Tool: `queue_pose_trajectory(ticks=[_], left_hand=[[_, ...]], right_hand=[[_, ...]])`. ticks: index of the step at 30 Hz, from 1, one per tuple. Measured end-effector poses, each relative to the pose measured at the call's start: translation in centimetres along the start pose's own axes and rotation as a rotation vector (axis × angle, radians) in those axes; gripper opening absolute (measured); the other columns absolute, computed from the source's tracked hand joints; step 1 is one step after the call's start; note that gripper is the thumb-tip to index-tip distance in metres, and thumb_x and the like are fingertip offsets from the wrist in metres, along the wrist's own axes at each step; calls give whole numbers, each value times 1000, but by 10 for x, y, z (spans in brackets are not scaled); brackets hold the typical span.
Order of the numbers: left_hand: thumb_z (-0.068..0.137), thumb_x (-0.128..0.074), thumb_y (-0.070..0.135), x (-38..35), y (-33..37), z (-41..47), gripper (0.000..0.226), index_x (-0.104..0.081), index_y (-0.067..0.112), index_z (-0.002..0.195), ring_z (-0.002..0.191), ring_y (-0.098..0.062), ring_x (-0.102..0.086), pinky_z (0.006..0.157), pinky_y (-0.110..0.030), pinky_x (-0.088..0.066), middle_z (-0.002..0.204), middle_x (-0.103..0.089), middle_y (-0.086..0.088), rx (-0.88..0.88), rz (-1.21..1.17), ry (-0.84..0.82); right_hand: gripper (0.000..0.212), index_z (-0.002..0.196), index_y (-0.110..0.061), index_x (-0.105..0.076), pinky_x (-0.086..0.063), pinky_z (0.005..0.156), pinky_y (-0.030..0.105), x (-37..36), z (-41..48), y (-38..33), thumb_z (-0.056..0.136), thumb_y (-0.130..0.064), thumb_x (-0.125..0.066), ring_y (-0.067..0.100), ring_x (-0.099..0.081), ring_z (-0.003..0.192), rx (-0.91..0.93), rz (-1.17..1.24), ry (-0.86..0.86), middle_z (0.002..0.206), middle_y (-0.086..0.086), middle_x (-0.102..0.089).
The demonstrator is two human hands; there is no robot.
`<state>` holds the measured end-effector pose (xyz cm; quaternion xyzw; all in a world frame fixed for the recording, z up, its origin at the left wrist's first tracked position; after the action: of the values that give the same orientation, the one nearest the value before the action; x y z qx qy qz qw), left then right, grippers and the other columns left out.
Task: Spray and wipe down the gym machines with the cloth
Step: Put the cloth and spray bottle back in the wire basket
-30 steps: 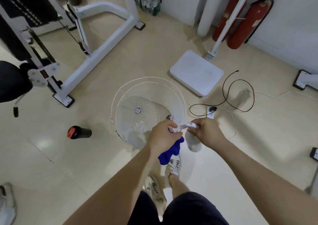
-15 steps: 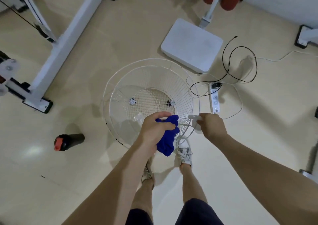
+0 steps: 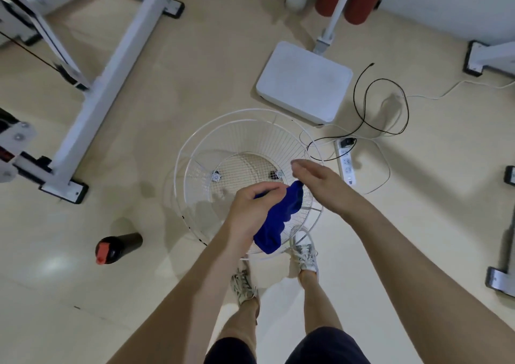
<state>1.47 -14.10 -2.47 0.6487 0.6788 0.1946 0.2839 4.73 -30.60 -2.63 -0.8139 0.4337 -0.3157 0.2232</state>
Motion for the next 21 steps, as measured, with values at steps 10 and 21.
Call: queue_pose_trajectory(ticks=[10, 21], left_hand=[[84, -65, 5, 42, 25, 12, 30, -69, 27, 105, 81, -15, -64, 65, -23, -52, 97, -62, 3, -227, 825, 14], [78, -76, 12, 44, 31, 79, 46, -56, 32, 114, 102, -13, -62, 88, -29, -49, 102, -68, 3, -290, 640, -131]], right_hand=[[6, 92, -11, -76, -42, 58, 7, -25, 5, -30, 89, -14, -71, 5, -57, 63, 220, -192, 51, 74, 0, -67], [33, 99, -25, -58, -51, 76, 20, -23, 51, -40, 83, 2, -68, 20, -65, 87, 299, -201, -8, 99, 5, -73]])
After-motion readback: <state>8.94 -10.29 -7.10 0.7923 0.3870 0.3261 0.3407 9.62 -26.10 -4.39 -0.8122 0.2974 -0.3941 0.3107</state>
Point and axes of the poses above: each hand's wrist, its own z-axis towards the middle knuckle, its own x-axis out of the back of the hand, y = z × x, the point moved 1 cm from there along z, towards the middle knuckle
